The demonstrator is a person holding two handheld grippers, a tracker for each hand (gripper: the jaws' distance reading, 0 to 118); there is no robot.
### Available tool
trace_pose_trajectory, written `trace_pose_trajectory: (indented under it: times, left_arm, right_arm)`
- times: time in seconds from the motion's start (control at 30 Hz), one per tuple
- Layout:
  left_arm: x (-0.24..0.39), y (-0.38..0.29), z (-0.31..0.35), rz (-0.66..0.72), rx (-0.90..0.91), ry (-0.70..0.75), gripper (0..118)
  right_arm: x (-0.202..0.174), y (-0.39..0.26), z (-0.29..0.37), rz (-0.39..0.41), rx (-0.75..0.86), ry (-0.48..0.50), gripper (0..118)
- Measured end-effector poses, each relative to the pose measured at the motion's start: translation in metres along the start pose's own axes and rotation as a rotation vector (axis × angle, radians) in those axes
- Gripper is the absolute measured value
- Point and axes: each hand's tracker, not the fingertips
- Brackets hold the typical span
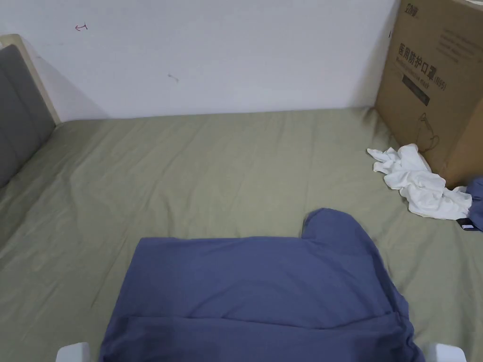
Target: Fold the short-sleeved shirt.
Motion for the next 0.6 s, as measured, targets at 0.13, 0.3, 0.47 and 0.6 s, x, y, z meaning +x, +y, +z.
trace_pose_trajectory:
  times: [0.13,0.3,0.47,0.6]
  left_arm:
    - [0.016,0.004,0.015,-0.001,0.045,0.06,59]
    - [0.041,0.026,0.08,0.004,0.289,-0.097,82]
    - [0.076,0.049,0.147,-0.067,0.588,-0.152,82]
    - [0.101,0.057,0.18,-0.104,0.802,-0.129,82]
  right_arm:
    - [-0.012,0.014,0.035,0.0,0.051,-0.01,49]
    - [-0.024,0.058,0.103,0.016,0.338,0.053,79]
    - [-0.042,0.095,0.165,0.068,0.622,0.076,79]
    - [-0.058,0.104,0.193,0.097,0.804,0.07,78]
